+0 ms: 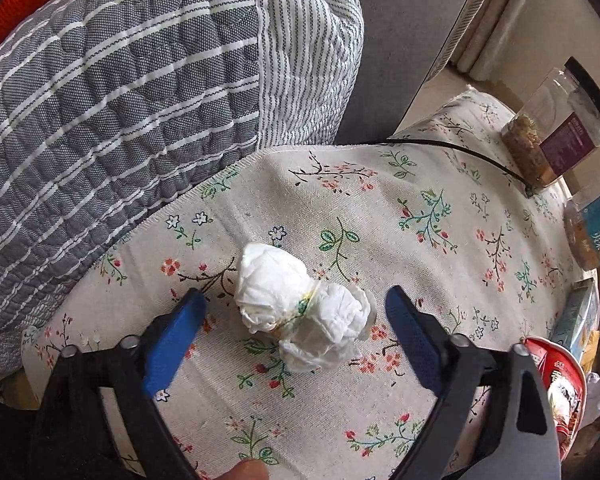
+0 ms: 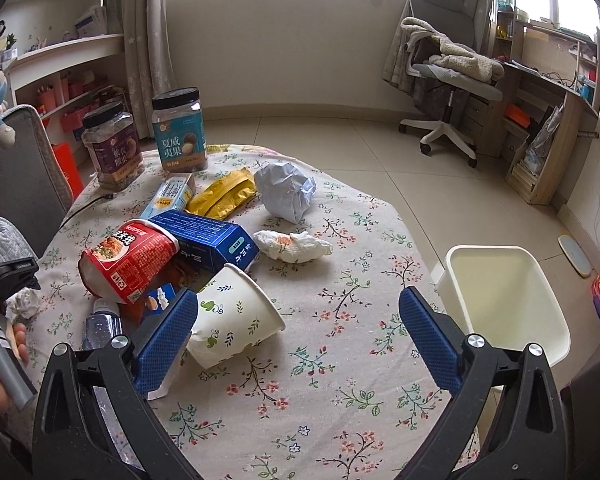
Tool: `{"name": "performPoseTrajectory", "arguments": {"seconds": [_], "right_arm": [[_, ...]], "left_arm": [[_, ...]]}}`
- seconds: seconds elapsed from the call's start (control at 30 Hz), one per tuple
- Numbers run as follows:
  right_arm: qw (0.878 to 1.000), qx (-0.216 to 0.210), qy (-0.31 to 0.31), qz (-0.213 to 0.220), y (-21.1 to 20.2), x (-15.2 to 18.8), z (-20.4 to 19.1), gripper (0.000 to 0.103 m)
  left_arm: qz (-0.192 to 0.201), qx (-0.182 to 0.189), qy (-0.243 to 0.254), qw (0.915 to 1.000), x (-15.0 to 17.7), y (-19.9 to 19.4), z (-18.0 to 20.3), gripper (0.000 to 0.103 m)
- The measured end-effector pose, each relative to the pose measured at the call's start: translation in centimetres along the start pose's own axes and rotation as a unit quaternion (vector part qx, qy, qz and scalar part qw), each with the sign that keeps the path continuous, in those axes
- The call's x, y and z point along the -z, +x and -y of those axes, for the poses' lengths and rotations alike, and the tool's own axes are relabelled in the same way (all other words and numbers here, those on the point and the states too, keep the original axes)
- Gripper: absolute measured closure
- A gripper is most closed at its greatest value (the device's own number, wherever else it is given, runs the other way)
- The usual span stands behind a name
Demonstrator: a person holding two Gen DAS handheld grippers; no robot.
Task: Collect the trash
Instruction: 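Reach the left tool to the crumpled white tissue and grasp it, then grasp the white milk carton with the right tool while the left tool holds the tissue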
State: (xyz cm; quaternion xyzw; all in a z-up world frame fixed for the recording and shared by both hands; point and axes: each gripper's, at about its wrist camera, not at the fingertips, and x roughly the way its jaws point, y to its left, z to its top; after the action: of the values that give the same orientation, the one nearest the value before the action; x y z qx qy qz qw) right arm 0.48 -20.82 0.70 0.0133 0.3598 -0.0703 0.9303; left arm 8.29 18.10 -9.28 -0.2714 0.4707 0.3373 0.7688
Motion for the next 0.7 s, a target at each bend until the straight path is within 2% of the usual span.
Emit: {"name": "performPoseTrajectory", "arguments": {"seconds": [0.03,0.07,0.17,0.33,0.47,0.57,0.7], "right_arm": [[1.0,-0.002,0.002,-0.006,0.2,0.0,0.0,0.007],[1.0,-0.007,0.006,-0.014,0.5,-0.2,0.1,0.007],[0.999,-0.016,0.01,-0.03,1.7,-1.1,-0.2,0.007],[0.998,-0.036,-0.004,-0.052,3.5,-5.0,-1.9,0.007],[0.995,-0.062,-0.03,-0.075,6.2,-9.5,-5.5,0.007],[0.991,-0.075,-0.041,-0.107,8.8,-11.8,-8.0,0.007],[0.982,-0.094,-0.035,-0.162,12.7,-13.2,-10.8,0.007]], "left_arm": [[0.008,-0.001,0.01,0.9999,0.0,-0.2,0.3,0.029],[0.013,0.003,0.024,0.9996,0.1,-0.3,0.8,0.045],[0.014,0.02,0.056,0.9981,0.1,-0.1,1.6,0.053],[0.01,0.077,0.109,0.9911,0.3,-2.3,3.9,0.055],[0.035,0.141,0.173,0.9742,-0.4,-6.6,6.9,0.055],[0.059,0.17,0.204,0.9622,-0.5,-10.0,7.6,0.055],[0.058,0.193,0.216,0.9553,-1.2,-11.7,7.9,0.055]]}}
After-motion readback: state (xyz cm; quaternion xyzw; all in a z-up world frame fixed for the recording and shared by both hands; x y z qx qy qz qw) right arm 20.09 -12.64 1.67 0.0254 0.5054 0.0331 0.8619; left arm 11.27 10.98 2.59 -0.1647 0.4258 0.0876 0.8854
